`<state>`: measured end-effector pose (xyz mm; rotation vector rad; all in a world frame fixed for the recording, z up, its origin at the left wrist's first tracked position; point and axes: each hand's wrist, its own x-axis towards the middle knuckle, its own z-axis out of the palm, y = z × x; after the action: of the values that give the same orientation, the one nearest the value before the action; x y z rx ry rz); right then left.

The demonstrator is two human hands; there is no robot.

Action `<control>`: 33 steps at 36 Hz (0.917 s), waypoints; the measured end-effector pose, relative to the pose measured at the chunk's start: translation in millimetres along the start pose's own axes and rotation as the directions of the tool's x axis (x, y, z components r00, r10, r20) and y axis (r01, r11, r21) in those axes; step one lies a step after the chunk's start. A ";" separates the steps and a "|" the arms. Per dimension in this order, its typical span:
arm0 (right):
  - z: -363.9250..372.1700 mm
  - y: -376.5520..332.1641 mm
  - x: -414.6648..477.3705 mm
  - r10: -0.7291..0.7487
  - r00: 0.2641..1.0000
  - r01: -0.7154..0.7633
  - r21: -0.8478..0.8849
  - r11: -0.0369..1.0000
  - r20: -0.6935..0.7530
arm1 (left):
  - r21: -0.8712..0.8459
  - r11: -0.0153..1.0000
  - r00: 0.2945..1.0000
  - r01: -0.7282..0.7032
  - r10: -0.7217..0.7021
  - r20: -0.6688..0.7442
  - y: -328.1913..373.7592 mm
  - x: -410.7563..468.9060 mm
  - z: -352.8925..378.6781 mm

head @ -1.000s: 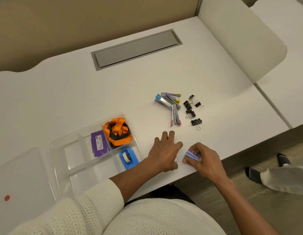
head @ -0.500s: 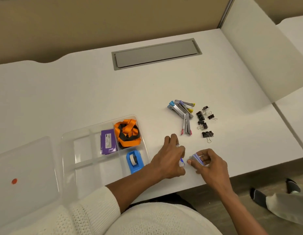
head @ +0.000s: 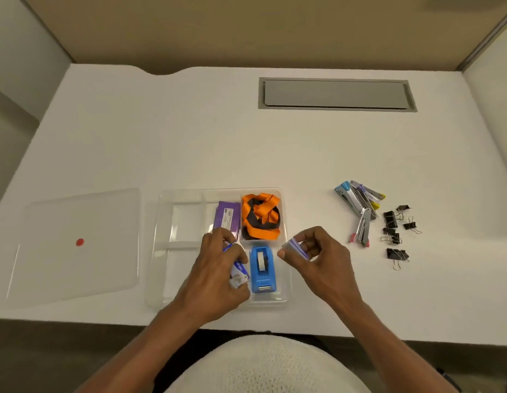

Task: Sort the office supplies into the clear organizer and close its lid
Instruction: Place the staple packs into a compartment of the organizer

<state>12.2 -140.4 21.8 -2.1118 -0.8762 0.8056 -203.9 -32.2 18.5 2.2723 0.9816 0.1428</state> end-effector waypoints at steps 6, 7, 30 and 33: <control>38.1 -23.5 -0.8 -0.068 0.995 0.069 -0.020 0.997 0.074 | 0.129 0.990 0.989 -0.053 0.033 0.146 -16.9 -12.4 -10.1; 43.1 -25.8 -2.6 -0.070 0.994 0.072 -0.019 0.997 0.080 | 0.159 0.985 0.982 -0.066 0.036 0.186 -16.0 -12.4 -11.9; 116.4 -69.0 -33.5 0.087 0.982 -0.043 -0.249 0.968 0.170 | -0.066 0.874 0.874 0.482 -0.484 -0.032 -73.5 -3.8 -34.5; 128.4 -74.8 -36.8 0.070 0.980 -0.017 -0.274 0.962 0.186 | -0.109 0.855 0.860 0.508 -0.510 0.011 -77.8 -2.2 -33.5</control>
<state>-129.7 -83.1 18.4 -2.3239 -1.1003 0.9750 -264.5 23.4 -2.0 1.8403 1.5117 -0.0137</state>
